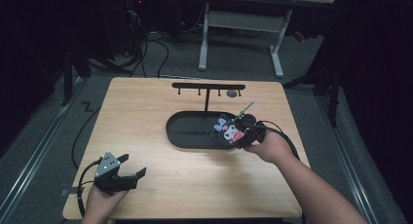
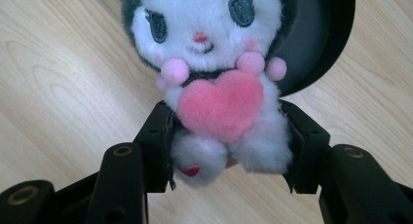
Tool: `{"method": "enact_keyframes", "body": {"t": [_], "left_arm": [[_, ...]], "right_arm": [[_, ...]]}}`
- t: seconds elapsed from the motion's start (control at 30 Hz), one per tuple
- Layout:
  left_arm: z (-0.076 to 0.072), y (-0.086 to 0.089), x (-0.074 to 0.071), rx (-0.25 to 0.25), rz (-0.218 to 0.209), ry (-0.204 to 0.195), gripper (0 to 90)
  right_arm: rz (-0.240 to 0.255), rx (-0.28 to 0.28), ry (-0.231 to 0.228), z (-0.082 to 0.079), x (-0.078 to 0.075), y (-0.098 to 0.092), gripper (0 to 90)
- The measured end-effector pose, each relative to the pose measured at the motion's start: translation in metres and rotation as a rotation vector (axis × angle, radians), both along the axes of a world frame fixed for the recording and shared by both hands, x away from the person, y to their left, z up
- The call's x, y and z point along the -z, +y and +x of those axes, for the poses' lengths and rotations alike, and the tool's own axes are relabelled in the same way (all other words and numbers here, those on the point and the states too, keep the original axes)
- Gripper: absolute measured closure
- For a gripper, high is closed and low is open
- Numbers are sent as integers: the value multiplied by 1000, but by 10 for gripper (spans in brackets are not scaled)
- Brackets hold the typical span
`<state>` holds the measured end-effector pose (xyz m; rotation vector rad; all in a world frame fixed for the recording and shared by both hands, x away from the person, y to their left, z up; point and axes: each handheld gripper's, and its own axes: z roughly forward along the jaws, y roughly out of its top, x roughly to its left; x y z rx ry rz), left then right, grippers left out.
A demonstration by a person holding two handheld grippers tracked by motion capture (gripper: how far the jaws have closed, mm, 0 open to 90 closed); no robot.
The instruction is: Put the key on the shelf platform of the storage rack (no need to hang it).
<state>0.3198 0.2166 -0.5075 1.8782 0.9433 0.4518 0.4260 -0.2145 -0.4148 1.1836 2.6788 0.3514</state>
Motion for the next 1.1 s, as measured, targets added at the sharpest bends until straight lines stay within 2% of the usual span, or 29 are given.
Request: {"method": "enact_keyframes", "body": {"t": [0.1,0.27,0.3,0.6,0.93,1.1], "left_arm": [[0,1,0,0,-1,0,150],[1,0,0,4,-1,4,150],[1,0,0,4,-1,3,150],[2,0,0,5,1,0,150],[2,0,0,8,4,-1,150],[2,-1,0,9,6,-1,150]], "right_arm": [[1,7,6,6,3,2,476],[-23,1,3,16,4,8,477],[-25,17,8,17,3,10,477],[-22,-13,-10,35,6,25,477],[-30,-25,-2,47,17,37,477],[-32,-13,-3,51,22,39,476]]}}
